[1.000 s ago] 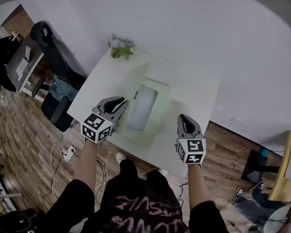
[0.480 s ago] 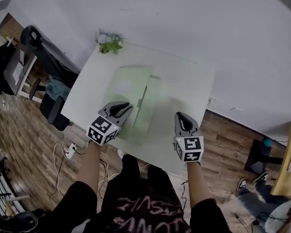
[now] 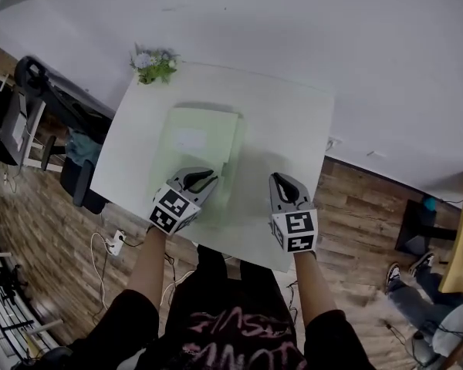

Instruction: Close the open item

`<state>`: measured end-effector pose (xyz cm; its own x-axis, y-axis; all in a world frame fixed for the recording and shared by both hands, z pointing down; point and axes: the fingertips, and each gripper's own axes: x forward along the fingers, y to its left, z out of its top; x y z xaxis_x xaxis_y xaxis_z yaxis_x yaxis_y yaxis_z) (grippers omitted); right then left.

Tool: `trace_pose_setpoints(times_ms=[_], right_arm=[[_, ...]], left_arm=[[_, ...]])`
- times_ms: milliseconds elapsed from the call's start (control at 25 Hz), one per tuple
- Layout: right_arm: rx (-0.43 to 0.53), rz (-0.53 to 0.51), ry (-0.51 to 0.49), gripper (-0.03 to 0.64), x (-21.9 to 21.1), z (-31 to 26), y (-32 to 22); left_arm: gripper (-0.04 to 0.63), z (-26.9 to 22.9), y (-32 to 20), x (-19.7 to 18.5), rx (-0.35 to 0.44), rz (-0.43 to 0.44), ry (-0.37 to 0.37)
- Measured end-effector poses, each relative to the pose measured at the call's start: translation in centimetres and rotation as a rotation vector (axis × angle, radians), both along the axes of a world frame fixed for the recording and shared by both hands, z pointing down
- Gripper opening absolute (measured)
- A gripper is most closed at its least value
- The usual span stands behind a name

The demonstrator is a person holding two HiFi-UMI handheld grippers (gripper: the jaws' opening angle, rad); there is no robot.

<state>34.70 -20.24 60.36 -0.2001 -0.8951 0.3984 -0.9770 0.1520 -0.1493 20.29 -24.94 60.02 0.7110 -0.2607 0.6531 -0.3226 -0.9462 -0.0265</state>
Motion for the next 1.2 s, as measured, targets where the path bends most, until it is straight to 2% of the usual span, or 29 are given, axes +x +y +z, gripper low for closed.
trace_pose_setpoints(times_ms=[240,560,760,960,1200], right_arm=[[-0.012,0.02,-0.026,0.028,0.0,1.0,0.1],[-0.025,0.03,-0.04,0.027,-0.3,2.0,0.5],[-0.035,0.036,-0.039,0.026,-0.6,2.5,0.8],[-0.035,0.038,-0.027,0.028,-1.0,2.2,0.4],[-0.024,0.036,0.001,0.027,-2.0,1.0,-0.4]], left_arm=[[0.069,1.3,0.4,1.0,-0.057,0.016,-0.029],[0.046,2.9,0.6,1.3,-0.07,0.046,-0.103],[0.046,3.3,0.6,1.3,-0.093,0.047,-0.106],[0.046,3.5,0.4,1.3,-0.069,0.065,-0.111],[0.041,2.6,0.7,1.3,-0.106,0.083,-0.055]])
